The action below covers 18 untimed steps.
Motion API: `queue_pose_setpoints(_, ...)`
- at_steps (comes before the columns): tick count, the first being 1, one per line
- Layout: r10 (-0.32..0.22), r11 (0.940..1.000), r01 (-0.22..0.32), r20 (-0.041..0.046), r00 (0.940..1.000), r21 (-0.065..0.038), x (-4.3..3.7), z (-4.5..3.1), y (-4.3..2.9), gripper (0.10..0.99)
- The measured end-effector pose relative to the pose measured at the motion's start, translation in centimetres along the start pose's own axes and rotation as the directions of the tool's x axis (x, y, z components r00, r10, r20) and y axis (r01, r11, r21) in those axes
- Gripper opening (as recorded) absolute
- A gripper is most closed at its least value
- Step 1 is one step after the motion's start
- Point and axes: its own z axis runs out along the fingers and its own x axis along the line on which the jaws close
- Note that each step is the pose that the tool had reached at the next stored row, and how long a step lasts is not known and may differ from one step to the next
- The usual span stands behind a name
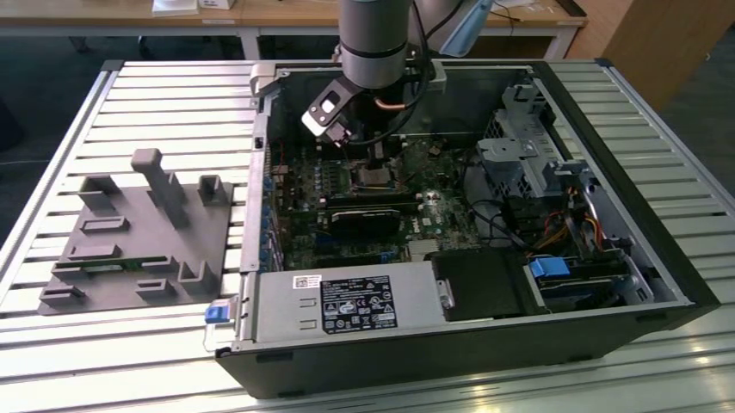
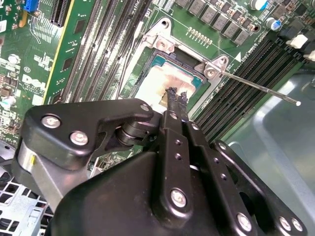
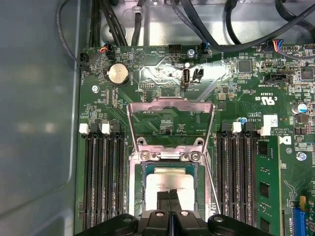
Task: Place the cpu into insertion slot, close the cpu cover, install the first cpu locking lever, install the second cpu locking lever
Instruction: 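Place the cpu into insertion slot, then close the cpu cover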
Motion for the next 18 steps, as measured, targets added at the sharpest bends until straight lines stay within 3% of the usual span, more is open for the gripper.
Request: queue_pose_setpoints(18, 0.0, 1.0, 0.0, -0.0004, 1.0, 0.001, 0.04, -0.64, 0.05, 0.106)
